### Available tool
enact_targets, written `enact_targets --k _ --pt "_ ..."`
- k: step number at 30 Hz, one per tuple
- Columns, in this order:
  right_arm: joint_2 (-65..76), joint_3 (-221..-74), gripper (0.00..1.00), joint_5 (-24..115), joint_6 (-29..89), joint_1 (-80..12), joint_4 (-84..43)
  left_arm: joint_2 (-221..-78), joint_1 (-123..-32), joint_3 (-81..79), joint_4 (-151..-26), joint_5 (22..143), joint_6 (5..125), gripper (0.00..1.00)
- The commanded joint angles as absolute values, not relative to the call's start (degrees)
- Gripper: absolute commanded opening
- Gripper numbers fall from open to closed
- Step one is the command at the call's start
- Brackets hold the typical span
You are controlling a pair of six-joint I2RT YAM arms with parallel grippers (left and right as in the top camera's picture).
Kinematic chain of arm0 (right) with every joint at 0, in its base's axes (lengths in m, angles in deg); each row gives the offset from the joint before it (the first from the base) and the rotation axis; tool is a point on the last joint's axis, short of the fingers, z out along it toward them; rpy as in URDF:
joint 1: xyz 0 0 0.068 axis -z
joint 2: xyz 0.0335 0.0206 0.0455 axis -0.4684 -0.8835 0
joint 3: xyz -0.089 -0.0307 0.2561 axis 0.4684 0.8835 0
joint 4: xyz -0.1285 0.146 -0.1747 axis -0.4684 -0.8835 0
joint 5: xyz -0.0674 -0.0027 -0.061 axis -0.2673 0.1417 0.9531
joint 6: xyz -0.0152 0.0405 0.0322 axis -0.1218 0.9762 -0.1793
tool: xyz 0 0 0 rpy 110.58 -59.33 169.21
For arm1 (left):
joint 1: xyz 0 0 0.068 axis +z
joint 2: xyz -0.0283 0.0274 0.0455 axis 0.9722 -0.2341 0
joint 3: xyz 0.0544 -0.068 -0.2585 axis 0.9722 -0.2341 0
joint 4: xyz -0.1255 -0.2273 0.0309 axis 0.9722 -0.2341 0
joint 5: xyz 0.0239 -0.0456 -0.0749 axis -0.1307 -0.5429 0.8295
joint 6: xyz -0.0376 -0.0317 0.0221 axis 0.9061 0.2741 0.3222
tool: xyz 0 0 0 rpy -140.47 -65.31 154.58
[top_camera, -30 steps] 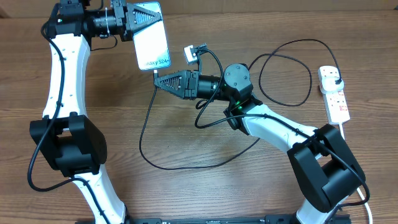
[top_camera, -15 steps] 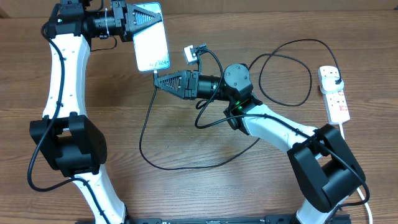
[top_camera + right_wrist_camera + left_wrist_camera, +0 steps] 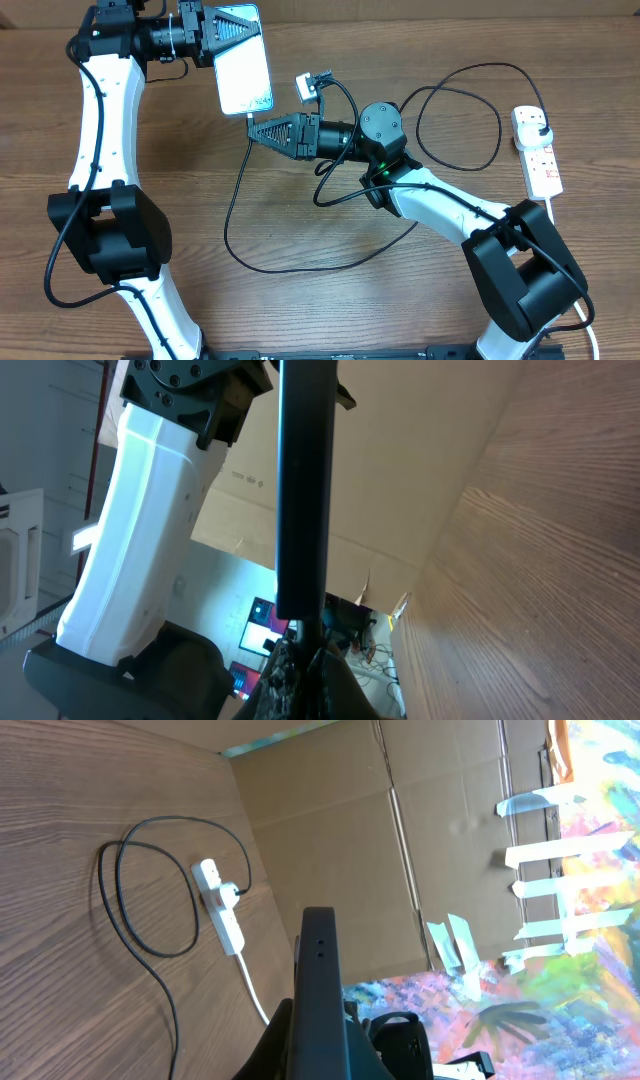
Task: Plug charger to phone and switch on socket
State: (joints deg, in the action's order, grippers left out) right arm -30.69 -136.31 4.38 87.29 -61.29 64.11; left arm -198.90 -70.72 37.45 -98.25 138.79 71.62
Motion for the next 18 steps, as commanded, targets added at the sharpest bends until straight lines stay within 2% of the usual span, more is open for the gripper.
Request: enact_targets --k 1,18 --pt "-30.94 -136.33 0.04 4.56 86.88 -60.9 64.65 -198.03 -70.62 38.13 -98.25 141.2 70.07 0.04" --pt "-30.94 -136.33 0.04 4.58 86.9 -60.9 64.65 -198.03 -71.6 38.13 -98.47 141.22 69.3 0.04"
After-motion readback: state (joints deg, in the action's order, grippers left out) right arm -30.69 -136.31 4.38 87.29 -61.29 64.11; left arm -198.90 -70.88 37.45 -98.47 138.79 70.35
